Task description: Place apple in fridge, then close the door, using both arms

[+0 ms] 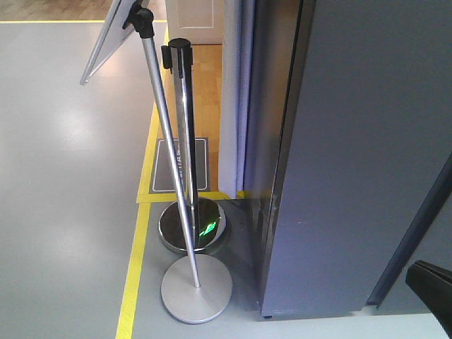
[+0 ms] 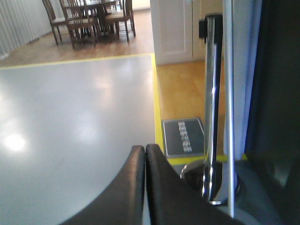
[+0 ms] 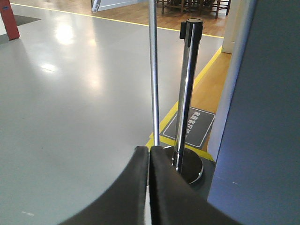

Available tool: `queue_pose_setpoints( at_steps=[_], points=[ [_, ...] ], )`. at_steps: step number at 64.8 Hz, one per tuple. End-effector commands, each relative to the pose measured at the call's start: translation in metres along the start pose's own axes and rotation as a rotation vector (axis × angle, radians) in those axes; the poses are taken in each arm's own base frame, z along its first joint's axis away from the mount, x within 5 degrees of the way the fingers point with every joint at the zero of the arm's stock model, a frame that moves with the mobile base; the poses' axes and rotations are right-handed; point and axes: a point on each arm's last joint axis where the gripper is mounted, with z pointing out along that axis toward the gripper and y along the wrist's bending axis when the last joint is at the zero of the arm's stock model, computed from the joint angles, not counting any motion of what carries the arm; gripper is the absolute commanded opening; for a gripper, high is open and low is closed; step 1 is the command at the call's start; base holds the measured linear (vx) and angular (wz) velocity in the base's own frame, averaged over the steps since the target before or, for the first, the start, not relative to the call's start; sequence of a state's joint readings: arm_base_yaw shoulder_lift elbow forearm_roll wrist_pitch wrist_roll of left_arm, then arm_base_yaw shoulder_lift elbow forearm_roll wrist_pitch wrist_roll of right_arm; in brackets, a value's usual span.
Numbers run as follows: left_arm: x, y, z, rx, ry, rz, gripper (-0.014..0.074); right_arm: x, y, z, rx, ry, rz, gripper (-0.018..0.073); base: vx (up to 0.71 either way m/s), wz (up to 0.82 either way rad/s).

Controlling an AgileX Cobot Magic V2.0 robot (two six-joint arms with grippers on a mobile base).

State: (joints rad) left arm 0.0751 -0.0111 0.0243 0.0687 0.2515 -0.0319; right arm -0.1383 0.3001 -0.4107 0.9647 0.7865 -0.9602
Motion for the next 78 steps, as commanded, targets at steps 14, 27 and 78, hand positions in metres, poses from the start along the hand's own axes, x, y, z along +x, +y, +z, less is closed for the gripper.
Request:
queue_pose_setpoints(
  at_steps=[14,27,78],
  points=[
    [-0.0011,-0.0009,0.0009,0.008,-0.098,0.003,-0.0006,-0.0105,-0.0007,-0.0021,0.012,-0.052,0.013,-0.0005,0.00,0.00],
    [-0.0011,-0.0009,0.0009,0.008,-0.096,0.003,-0.0006,-0.0105,-0.0007,-0.0021,0.012,-0.052,0.013,-0.0005,0.00,0.00],
    [-0.0011,-0.0009,0.0009,0.008,-0.096,0.003,-0.0006,-0.0119,-0.0027,-0.0023,0.034,-0.068,0.014,-0.0005,0.00,0.00]
  ],
)
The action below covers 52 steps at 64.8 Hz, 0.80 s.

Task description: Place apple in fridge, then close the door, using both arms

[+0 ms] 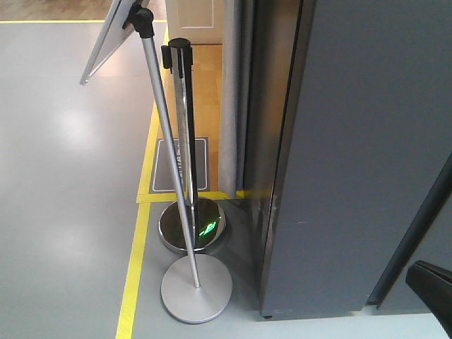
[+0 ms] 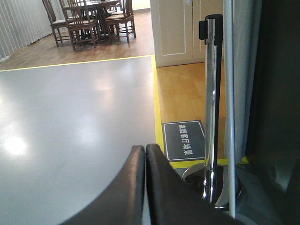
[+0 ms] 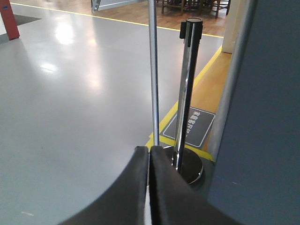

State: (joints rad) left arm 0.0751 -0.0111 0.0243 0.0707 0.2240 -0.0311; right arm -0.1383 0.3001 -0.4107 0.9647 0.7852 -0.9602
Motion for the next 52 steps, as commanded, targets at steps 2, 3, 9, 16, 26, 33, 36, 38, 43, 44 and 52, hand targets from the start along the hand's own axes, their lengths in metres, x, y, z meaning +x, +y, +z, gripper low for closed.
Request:
queue_pose_setpoints(
  at_steps=[2,3,9,16,26,33,36,38,43,44,52],
  points=[
    [0.001,-0.001,0.001,0.007,-0.069,0.000,-0.0006,-0.012,-0.003,-0.002,0.035,-0.067,0.012,-0.0005,0.00,0.00],
    [0.001,-0.001,0.001,0.007,-0.069,0.000,-0.0006,-0.012,-0.003,-0.002,0.034,-0.067,0.012,-0.0005,0.00,0.00],
    [0.001,-0.001,0.001,0.007,-0.069,0.000,-0.0006,-0.010,-0.002,-0.004,0.039,-0.054,-0.026,-0.0005,0.00,0.00],
    [0.001,-0.001,0.001,0.007,-0.069,0.000,-0.0006,-0.007,0.000,-0.009,0.042,-0.037,-0.077,-0.0005,0.00,0.00],
    [0.001,-0.001,0.001,0.007,-0.069,0.000,-0.0006,-0.003,-0.007,-0.016,0.158,-0.029,-0.039,-0.0005,0.00,0.00],
    [0.001,-0.001,0.001,0.007,-0.069,0.000,-0.0006,-0.001,-0.015,-0.022,0.280,-0.031,0.026,-0.0005,0.00,0.00],
    [0.001,-0.001,0.001,0.007,-0.069,0.000,-0.0006,0.003,-0.020,-0.023,0.333,-0.037,0.055,-0.0005,0.00,0.00],
    [0.001,-0.001,0.001,0.007,-0.069,0.000,-0.0006,0.006,-0.023,-0.023,0.363,-0.056,0.089,-0.0005,0.00,0.00],
    [0.001,-0.001,0.001,0.007,-0.069,0.000,-0.0006,0.020,-0.030,-0.019,0.428,-0.109,0.143,-0.0005,0.00,0.00],
    [0.001,-0.001,0.001,0.007,-0.069,0.000,-0.0006,0.023,-0.031,-0.018,0.437,-0.122,0.155,-0.0005,0.00,0.00],
    [0.001,-0.001,0.001,0.007,-0.069,0.000,-0.0006,0.052,-0.037,-0.013,0.489,-0.221,0.241,-0.0005,0.00,0.00]
  ],
)
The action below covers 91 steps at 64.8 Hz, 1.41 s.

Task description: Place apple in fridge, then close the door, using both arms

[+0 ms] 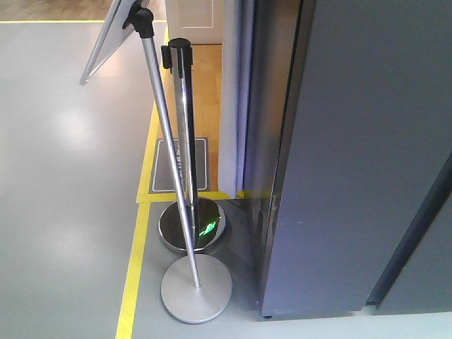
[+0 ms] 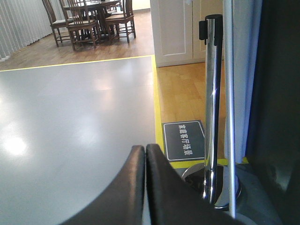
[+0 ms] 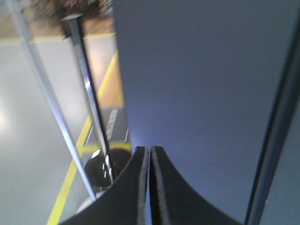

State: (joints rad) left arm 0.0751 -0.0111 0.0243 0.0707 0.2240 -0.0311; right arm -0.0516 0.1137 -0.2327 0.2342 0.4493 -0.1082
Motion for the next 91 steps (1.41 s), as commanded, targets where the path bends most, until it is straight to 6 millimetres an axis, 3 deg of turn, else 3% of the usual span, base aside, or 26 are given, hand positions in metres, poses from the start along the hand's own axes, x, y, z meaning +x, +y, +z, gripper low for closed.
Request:
queue_pose_setpoints(
  at_steps=[1,18,43,91],
  points=[
    [0.001,-0.001,0.001,0.007,-0.069,0.000,-0.0006,0.005,-0.007,0.002,0.040,-0.158,0.071,-0.0005,0.00,0.00],
    [0.001,-0.001,0.001,0.007,-0.068,0.000,-0.0006,0.043,-0.015,0.013,0.053,-0.256,0.122,-0.0005,0.00,0.00],
    [0.001,-0.001,0.001,0.007,-0.068,0.000,-0.0006,0.030,-0.013,0.008,0.046,-0.408,-0.003,-0.0005,0.00,0.00],
    [0.001,-0.001,0.001,0.007,-0.068,0.000,-0.0006,0.030,-0.013,0.008,0.045,-0.407,0.008,-0.0005,0.00,0.00]
  ],
)
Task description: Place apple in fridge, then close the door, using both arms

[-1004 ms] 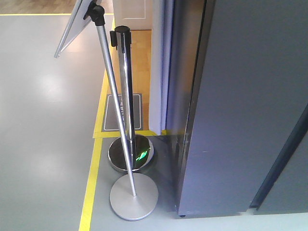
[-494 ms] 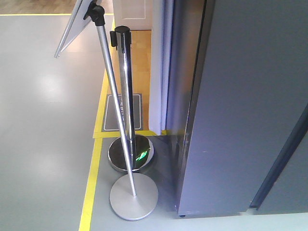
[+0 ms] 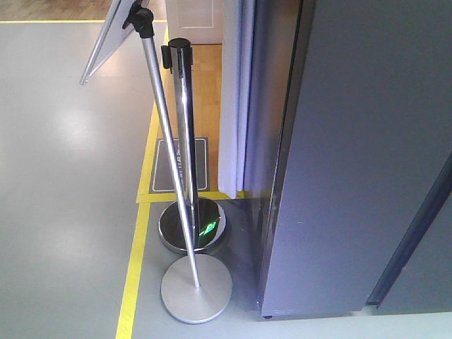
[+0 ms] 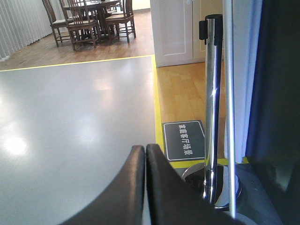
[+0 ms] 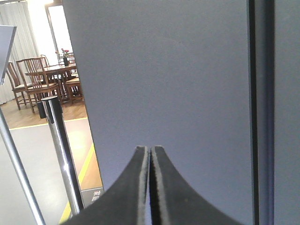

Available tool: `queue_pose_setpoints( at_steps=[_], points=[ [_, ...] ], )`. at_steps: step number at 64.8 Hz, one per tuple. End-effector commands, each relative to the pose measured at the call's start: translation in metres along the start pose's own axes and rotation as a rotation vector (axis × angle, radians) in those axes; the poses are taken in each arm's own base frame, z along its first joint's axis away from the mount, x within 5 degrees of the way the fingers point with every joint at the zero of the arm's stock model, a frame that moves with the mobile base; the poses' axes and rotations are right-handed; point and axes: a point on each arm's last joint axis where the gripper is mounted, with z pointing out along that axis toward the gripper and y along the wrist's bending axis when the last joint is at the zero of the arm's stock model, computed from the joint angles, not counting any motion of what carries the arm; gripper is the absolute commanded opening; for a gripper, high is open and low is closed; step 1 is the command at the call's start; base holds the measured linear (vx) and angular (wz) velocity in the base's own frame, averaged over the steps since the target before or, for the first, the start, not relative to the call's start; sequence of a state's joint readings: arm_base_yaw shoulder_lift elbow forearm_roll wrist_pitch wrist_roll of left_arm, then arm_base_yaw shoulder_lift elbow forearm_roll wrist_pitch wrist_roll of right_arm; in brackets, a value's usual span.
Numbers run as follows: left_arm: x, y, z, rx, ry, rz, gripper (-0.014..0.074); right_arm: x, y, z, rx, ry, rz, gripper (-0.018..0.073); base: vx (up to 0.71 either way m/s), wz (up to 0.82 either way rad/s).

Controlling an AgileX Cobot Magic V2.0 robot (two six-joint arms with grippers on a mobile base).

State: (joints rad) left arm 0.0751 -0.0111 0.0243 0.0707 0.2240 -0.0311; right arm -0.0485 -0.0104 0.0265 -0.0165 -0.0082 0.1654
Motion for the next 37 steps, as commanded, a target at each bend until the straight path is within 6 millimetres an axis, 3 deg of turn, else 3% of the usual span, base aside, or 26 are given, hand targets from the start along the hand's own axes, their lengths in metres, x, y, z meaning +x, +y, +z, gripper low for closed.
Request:
queue_pose_setpoints(
  at_steps=[1,37],
  points=[
    [0.0015,-0.0008,0.0009,0.007,-0.068,0.000,-0.0006,-0.0073,0.0014,-0.0012,-0.016,-0.086,-0.016,-0.0005,0.00,0.00],
    [0.0015,-0.0008,0.0009,0.007,-0.068,0.000,-0.0006,-0.0073,0.0014,-0.0012,-0.016,-0.086,-0.016,-0.0005,0.00,0.00]
  ],
)
